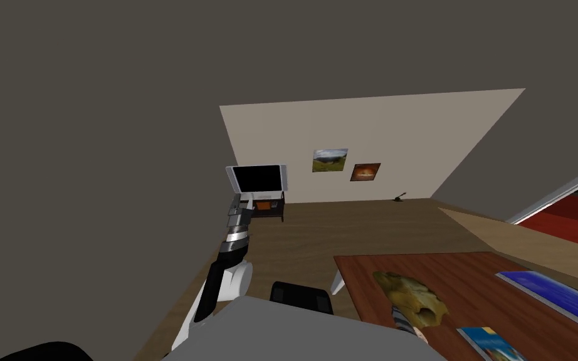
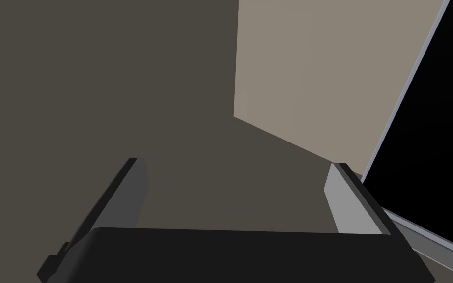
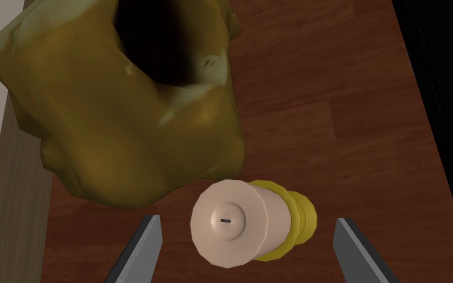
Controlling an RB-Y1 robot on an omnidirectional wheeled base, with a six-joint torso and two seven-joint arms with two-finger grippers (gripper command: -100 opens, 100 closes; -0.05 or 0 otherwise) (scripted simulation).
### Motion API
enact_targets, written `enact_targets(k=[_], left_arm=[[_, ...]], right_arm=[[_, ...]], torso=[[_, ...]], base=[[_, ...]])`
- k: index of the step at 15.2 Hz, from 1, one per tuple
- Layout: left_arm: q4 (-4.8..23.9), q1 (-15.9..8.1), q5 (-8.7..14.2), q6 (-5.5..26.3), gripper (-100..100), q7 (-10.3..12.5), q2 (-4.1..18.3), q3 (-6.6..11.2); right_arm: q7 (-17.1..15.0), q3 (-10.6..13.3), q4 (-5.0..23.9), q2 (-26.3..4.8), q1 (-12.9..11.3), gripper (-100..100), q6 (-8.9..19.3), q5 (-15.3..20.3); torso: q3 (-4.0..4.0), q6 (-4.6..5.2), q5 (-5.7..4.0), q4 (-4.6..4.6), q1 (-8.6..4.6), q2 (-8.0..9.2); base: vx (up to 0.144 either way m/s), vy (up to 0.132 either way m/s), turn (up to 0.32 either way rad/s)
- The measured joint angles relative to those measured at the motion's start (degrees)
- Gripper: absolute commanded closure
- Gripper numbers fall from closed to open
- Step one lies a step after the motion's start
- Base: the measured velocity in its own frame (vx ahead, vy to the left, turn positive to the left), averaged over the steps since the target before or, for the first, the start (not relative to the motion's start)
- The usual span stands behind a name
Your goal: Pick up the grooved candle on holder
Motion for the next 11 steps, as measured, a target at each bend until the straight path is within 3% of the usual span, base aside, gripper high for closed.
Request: enact_targets(k=[1, 6, 9, 11], left_arm=[[0.00, 0.00, 0.00, 0.00, 0, 0.00, 0.00, 0.00], [0.00, 0.00, 0.00, 0.00, 0, 0.00, 0.00, 0.00], [0.00, 0.01, 0.00, 0.00, 0, 0.00, -0.01, 0.00], [0.00, 0.00, 0.00, 0.00, 0, 0.00, -0.01, 0.00]], right_arm=[[0.14, -0.24, -0.05, 0.05, 0.09, 100, 0.17, -0.03], [0.22, -0.21, -0.06, 0.02, 0.12, 100, 0.16, 0.02], [-1.93, 3.68, -0.23, -0.48, 0.56, 100, -1.17, -0.34], [-2.06, 3.54, 0.71, -1.15, -0.34, 100, -1.65, 0.02]], torso=[[0.00, 0.00, 0.00, 0.01, 0.02, 0.01], [0.04, 0.01, 0.00, 0.05, 0.10, 0.04], [0.06, 0.08, 0.01, 0.03, 0.22, 0.10], [0.07, 0.08, 0.01, 0.04, 0.25, 0.12]], base=[[0.002, -0.009, 0.001], [-0.001, 0.002, -0.028], [-0.012, 0.037, -0.188], [-0.015, 0.033, -0.077]])
